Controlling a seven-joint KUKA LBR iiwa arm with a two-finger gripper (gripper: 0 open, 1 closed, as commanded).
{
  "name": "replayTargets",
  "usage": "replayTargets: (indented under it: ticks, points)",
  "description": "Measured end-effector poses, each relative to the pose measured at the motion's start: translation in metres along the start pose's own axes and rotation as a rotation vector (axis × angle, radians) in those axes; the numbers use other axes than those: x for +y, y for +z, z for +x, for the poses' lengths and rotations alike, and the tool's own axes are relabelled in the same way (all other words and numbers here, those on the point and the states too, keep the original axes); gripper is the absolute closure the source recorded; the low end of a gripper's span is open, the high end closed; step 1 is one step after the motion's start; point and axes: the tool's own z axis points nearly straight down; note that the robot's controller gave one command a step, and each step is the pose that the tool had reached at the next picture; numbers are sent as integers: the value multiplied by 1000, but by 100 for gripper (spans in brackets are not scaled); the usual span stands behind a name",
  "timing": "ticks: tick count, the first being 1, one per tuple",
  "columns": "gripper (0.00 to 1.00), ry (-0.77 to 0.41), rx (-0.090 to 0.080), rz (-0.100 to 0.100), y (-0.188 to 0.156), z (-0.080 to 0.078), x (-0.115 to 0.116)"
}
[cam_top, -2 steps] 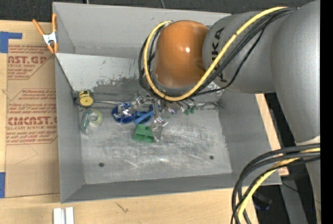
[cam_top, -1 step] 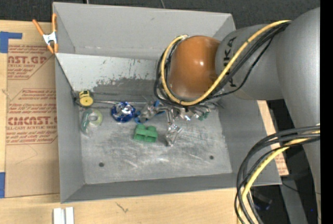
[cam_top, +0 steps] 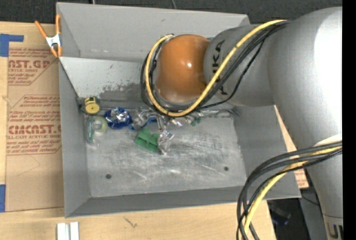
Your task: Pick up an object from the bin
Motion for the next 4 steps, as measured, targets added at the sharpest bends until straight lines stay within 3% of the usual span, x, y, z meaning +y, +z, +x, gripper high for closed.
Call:
replayTargets:
  ticks: [1,2,3,4]
  points:
    - [0,-57,3,-5,-3,32,-6]
    - [100,-58,-1,-4,-4,30,-6]
    - [100,-80,5,-1,-1,7,9]
    - [100,-214,1,-3,-184,15,17]
